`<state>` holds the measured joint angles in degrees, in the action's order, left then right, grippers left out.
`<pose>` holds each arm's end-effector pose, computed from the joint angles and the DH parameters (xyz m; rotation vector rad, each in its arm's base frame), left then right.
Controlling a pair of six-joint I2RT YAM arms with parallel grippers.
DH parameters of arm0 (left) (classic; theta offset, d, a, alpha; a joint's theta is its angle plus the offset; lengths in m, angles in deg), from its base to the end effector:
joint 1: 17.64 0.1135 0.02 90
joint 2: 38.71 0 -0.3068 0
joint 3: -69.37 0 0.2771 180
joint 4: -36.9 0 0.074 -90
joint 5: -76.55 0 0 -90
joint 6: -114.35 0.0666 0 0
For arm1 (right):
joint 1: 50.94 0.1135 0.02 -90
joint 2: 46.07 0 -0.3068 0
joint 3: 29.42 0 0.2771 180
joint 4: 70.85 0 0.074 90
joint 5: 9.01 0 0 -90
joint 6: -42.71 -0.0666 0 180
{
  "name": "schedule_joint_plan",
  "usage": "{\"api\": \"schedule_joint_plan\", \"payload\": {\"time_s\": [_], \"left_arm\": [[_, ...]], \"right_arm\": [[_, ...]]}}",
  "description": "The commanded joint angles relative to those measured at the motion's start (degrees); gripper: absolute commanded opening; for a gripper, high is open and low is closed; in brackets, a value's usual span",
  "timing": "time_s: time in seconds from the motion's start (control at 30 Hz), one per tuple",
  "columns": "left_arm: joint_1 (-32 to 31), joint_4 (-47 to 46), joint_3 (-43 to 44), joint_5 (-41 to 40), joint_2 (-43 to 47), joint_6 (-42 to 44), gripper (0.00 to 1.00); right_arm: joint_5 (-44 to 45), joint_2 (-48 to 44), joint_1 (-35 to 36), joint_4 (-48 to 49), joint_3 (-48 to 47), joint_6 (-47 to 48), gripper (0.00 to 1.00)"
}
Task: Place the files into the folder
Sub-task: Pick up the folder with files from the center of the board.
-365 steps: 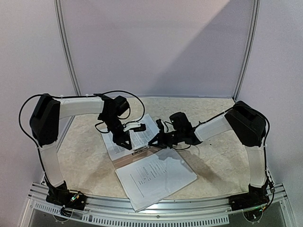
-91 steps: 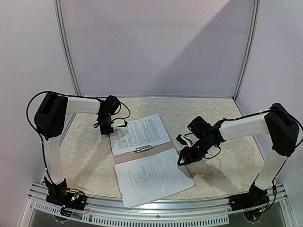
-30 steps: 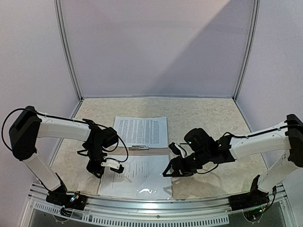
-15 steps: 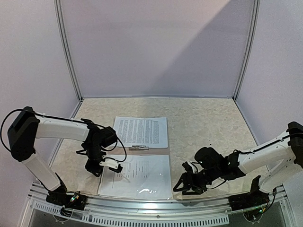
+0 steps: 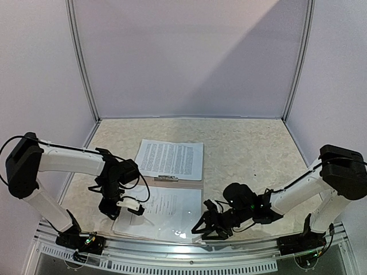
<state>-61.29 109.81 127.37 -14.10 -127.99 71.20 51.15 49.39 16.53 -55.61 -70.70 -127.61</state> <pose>0.1586 -0.1503 0.1401 -2.0565 -2.0358 -0.0064 0.0896 0.3026 0.1114 0.0374 -2.5865 -1.3672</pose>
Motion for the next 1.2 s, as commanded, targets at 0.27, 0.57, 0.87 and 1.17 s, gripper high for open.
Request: {"api": "schedule_joint_plan", "payload": {"time_s": [0.27, 0.57, 0.87, 1.17], "left_arm": [[7.43, 4.89, 3.66, -7.26, 3.00, 2.52, 0.46], [15.81, 7.52, 5.56, -5.24, 6.16, 2.43, 0.47], [24.00, 9.09, 10.30, -3.86, 3.23, 2.56, 0.47], [26.82, 1.30, 17.25, -5.02, -5.73, -4.30, 0.48]], "right_arm": [[0.78, 18.63, -0.81, 9.26, -11.93, 1.34, 0.62], [5.51, 9.95, -5.54, -22.74, -21.42, 18.62, 0.63], [5.79, 8.15, -17.06, -30.07, -25.40, 26.73, 0.64], [2.97, 19.18, -22.87, -25.43, -33.55, 25.94, 0.64]]}}
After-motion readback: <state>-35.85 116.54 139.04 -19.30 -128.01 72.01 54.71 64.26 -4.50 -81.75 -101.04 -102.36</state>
